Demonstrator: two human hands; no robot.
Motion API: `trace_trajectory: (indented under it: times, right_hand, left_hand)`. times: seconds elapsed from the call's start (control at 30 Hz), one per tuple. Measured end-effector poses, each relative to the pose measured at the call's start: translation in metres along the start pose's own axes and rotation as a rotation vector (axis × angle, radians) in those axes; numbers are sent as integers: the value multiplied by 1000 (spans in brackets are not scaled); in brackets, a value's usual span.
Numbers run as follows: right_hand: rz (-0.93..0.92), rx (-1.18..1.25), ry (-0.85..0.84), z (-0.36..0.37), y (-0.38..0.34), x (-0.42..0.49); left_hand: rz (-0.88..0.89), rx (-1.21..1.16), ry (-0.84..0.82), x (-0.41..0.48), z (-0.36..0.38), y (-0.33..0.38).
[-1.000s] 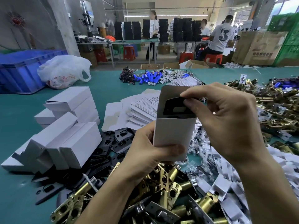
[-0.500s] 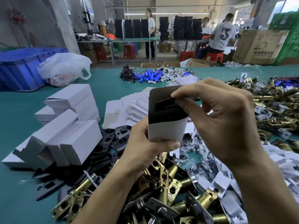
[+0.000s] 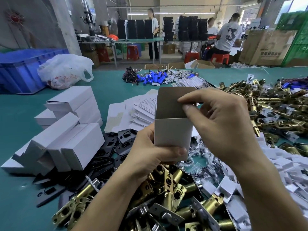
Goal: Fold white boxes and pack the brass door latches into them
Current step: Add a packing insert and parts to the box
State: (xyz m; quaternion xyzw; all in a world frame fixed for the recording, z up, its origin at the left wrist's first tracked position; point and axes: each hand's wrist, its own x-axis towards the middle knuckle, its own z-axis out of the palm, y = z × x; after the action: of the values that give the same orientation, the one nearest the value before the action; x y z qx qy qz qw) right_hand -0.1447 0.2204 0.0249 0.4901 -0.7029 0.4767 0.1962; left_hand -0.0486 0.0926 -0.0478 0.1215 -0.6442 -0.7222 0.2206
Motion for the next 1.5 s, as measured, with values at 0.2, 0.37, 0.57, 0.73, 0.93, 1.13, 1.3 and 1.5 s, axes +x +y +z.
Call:
trace_trajectory:
  times: [0.2, 0.37, 0.57, 0.73, 0.93, 1.13, 1.3, 1.5]
  right_hand:
    - [174, 1, 186, -14, 15, 4]
    - [519, -241, -478, 2, 52, -8]
    - [582, -421, -710, 49, 76, -33]
    - [624, -419, -594, 53, 79, -35]
    - [639, -345, -579, 39, 80, -28]
    - [693, -399, -708, 42, 72, -28]
    - [713, -432, -682, 51, 65, -34]
    - [747, -377, -686, 38, 60, -25]
  left_hand:
    - [-60, -70, 155, 1, -4, 1]
    - [-56, -161, 289, 2, -3, 3]
    - [-73, -123, 319, 3, -3, 1]
    - [-72, -109, 312, 2, -4, 1]
    - [-87, -92, 300, 1, -4, 2]
    - [-74, -82, 306, 3, -4, 1]
    - [-56, -101, 304, 3, -3, 0]
    - [-57, -83, 300, 3, -4, 0]
